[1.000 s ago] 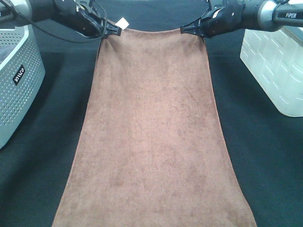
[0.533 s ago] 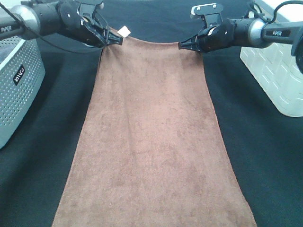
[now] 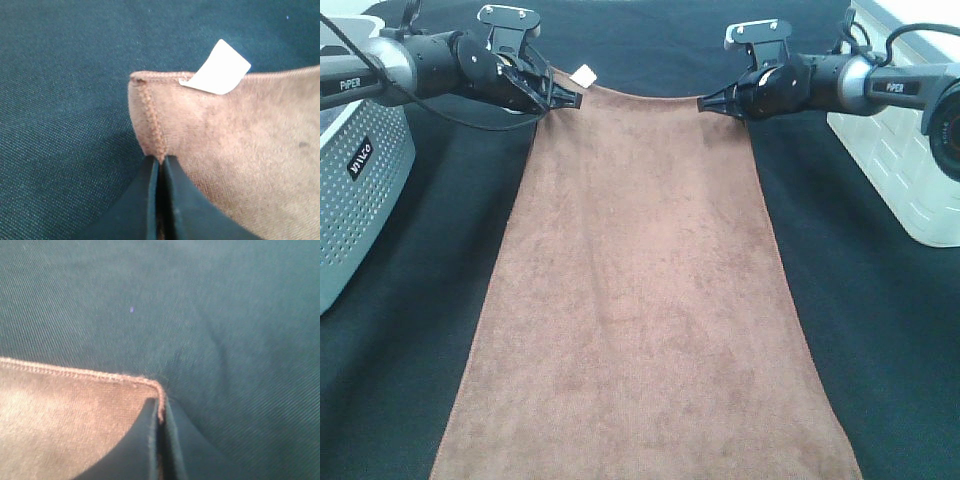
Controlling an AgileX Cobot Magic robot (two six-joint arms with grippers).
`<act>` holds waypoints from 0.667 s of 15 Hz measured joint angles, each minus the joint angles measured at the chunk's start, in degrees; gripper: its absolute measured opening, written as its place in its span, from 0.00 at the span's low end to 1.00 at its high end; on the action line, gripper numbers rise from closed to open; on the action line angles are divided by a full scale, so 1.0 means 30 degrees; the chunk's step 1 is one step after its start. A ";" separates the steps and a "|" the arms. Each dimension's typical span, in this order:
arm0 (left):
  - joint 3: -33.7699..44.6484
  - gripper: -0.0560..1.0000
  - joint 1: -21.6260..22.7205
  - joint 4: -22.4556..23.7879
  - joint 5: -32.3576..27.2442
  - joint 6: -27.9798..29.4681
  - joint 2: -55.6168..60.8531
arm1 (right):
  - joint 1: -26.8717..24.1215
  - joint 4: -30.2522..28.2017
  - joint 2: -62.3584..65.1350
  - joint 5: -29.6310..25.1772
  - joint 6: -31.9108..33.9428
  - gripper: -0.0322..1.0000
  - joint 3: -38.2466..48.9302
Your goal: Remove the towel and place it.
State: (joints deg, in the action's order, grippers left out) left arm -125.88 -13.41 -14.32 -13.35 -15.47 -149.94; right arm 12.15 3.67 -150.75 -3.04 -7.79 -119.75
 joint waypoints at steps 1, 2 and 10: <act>0.0000 0.06 -0.0057 -0.0019 0.0134 0.0000 -0.0057 | -0.0038 0.0153 -0.0038 -0.0038 0.0000 0.03 0.0000; 0.0000 0.06 -0.0134 -0.0038 0.0382 0.0000 -0.0153 | -0.0076 0.0191 -0.0038 -0.0038 0.0000 0.03 0.0000; 0.0000 0.06 -0.0267 -0.0115 0.1089 -0.0057 -0.0707 | -0.0382 0.0458 -0.0306 -0.0019 0.0000 0.09 -0.0057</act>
State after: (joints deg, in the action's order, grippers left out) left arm -125.88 -14.21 -14.67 -10.08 -15.64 -152.06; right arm 11.00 5.04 -151.66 -3.09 -7.79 -119.92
